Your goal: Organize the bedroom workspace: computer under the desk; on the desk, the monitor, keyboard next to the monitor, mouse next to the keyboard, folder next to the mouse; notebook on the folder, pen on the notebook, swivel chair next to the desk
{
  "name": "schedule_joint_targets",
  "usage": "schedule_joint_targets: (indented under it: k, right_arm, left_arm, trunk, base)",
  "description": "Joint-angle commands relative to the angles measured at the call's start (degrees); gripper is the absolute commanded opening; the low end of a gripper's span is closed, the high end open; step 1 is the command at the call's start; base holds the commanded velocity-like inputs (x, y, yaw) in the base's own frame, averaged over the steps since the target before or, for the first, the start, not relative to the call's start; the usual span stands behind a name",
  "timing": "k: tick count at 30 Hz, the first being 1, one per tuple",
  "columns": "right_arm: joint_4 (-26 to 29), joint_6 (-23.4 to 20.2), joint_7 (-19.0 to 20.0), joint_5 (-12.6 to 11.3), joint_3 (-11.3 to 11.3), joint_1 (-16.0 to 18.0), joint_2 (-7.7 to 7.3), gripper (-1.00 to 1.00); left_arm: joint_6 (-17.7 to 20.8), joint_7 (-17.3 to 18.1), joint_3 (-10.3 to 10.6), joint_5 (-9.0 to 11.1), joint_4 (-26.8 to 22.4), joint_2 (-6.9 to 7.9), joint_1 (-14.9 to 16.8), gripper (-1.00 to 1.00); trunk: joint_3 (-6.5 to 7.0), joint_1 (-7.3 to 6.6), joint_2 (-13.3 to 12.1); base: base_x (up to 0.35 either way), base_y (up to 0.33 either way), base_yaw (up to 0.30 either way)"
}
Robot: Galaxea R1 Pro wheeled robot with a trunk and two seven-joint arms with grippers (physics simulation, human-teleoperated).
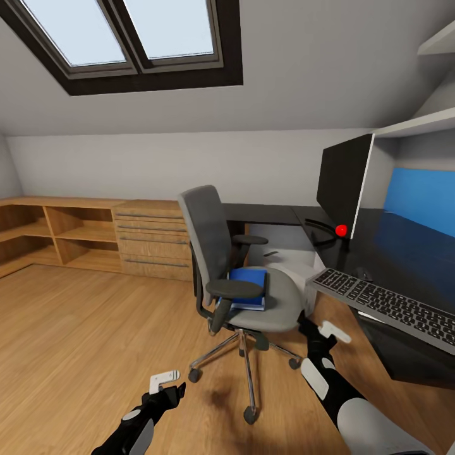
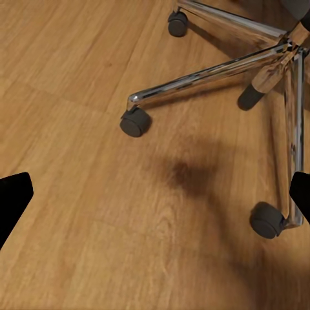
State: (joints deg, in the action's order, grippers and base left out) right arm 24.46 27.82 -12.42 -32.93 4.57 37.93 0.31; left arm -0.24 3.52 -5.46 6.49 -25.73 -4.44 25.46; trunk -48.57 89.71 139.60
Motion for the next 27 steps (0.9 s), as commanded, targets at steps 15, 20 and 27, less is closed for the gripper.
schedule_joint_targets:
  k: [15, 20, 27]
  right_arm:
    - [0.1, -2.4, 1.7, -0.6, 0.3, 0.0, -0.05, 1.0]
    - [0.1, -2.5, 1.7, -0.6, 0.3, 0.0, -0.05, 1.0]
    - [0.4, -7.3, 2.5, -2.8, 0.2, 0.0, -0.03, 1.0]
  left_arm:
    - [0.0, 0.3, -0.3, 0.5, -0.1, -0.05, 0.0, 1.0]
    - [0.0, 0.3, -0.3, 0.5, -0.1, 0.0, 0.0, 1.0]
    - [0.0, 0.4, -0.3, 0.5, -0.1, 0.77, 0.0, 1.0]
  trunk:
    - [-1.5, 1.74, 3.2]
    - [-1.5, 1.74, 3.2]
    - [-1.5, 1.74, 3.2]
  base:
    - [0.0, 0.0, 0.0]
    - [0.0, 0.0, 0.0]
    - [0.003, 0.0, 0.0]
